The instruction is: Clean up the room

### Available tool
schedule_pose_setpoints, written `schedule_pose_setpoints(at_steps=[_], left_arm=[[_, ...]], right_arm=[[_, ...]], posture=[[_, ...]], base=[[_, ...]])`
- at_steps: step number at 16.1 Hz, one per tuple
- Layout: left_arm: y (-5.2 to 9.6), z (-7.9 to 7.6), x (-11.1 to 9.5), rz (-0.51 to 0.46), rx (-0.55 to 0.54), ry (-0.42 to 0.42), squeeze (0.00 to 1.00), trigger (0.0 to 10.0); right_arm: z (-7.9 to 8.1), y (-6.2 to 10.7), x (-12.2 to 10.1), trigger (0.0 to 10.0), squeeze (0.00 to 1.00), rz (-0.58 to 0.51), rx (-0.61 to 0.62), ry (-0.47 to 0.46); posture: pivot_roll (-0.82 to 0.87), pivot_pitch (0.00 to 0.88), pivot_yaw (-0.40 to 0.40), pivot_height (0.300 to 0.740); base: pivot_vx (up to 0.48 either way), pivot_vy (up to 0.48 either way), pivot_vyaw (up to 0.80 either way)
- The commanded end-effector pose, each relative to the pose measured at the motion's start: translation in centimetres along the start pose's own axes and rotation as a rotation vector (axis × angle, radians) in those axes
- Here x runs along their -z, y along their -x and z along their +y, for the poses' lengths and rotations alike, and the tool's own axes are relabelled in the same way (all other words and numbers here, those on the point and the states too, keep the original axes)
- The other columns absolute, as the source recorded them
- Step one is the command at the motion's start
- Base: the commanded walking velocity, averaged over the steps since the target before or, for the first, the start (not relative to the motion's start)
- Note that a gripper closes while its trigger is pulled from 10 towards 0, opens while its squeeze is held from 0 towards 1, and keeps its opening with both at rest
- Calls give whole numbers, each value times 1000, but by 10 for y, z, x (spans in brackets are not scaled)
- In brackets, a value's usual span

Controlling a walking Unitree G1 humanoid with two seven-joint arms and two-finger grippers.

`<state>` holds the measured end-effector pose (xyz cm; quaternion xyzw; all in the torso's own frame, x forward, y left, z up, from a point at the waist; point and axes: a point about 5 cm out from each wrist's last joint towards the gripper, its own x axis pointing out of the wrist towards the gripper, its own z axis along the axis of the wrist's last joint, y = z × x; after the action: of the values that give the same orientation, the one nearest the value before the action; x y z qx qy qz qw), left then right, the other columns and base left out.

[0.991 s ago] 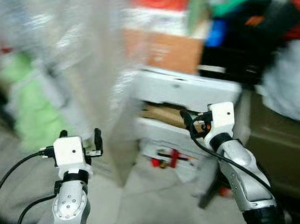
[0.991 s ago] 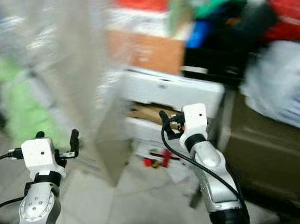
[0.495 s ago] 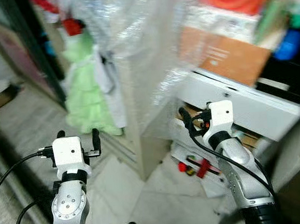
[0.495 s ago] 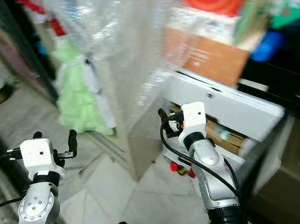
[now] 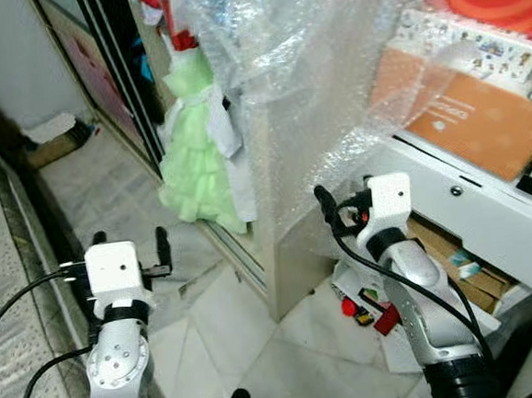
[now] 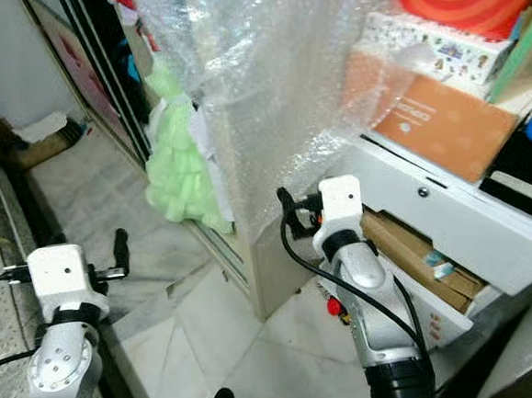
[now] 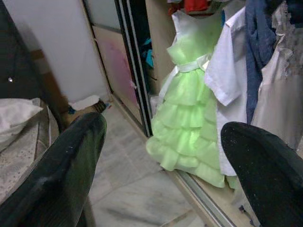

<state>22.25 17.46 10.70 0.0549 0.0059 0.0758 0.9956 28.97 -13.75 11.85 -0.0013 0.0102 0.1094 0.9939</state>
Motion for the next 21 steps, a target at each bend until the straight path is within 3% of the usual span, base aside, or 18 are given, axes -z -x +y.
schedule_pose_setpoints(at_steps=[1,21], left_arm=[[-1,0,0,5,-7,-3,0,10000],[-4,-2,-1,-12,-5,-3,0,10000]], right_arm=[[1,-2,0,10000,0,2,-8,6],[8,-15,-4,10000,0,-33,-38,5]], posture=[[-73,0,3,740],[-63,0,-3,740]], base=[[0,0,800],[0,0,800]])
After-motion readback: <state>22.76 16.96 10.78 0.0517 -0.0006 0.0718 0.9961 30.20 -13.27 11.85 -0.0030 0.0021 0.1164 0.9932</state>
